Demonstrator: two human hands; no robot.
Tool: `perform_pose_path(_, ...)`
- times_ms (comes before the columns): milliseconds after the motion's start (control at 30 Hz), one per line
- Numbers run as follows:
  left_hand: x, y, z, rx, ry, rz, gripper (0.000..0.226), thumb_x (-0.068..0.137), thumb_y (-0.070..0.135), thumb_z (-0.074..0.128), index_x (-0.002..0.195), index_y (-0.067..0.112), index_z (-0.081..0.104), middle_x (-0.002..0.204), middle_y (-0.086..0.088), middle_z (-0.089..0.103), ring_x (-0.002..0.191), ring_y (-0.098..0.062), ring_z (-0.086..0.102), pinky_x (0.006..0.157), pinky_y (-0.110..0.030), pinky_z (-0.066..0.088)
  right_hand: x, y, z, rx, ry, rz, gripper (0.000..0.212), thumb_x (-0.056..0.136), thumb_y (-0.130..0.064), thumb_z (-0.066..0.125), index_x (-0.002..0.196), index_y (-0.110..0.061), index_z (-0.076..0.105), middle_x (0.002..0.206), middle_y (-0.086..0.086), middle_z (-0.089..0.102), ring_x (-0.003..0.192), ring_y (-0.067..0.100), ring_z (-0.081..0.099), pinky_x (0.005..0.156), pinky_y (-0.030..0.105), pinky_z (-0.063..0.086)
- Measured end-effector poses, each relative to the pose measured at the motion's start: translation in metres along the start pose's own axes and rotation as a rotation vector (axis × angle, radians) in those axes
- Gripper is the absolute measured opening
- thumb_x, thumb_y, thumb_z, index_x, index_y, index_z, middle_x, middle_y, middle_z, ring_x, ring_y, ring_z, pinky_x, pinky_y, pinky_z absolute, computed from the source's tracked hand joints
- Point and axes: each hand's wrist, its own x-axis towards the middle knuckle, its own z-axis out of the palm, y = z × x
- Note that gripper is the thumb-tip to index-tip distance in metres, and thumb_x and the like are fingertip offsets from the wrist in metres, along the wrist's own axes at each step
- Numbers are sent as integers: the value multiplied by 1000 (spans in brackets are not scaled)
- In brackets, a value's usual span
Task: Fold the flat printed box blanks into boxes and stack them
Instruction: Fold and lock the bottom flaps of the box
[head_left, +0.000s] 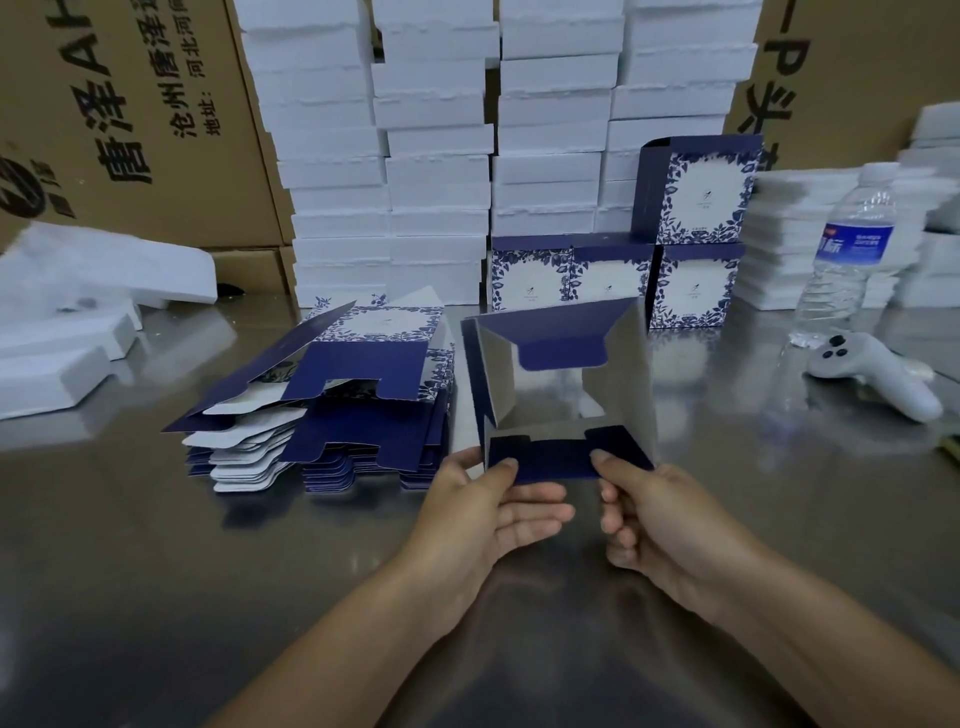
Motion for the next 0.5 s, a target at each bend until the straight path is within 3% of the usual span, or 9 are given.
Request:
perform_pose_path(200,3,-1,-2,71,15,41,27,96,4,49,121,-5,46,68,-18,71,65,-26,72,52,-22,54,-5,1,7,-13,-7,-7,43,94,-30,55,56,-10,52,44,8,52,33,12,42,36,21,37)
perform_pose_path(300,1,-3,-2,101,-1,57,22,96,4,51,114,-7,50,62,-13,68,60,-23,70,51,-22,53,-10,1,10,-14,-91,30,45,92,-35,55,53,-11,57,48,9,55,36,13,46,39,21,40)
perform_pose_path(400,0,-5,0,109,-6,46,24,95,5,53,115,-6,49,58,-9,64,55,-19,67,50,-23,53,-12,1,10,1,-126,49,54,94,-30,52,43,-15,55,46,7,53,35,12,44,37,20,39)
perform_pose_path(500,-1,-5,1,148,-30,33,35,92,8,58,122,-5,46,67,-11,68,53,-16,65,50,-22,52,-12,0,10,3,-116,37,59,95,-26,52,37,-16,53,44,5,50,33,11,40,36,19,37)
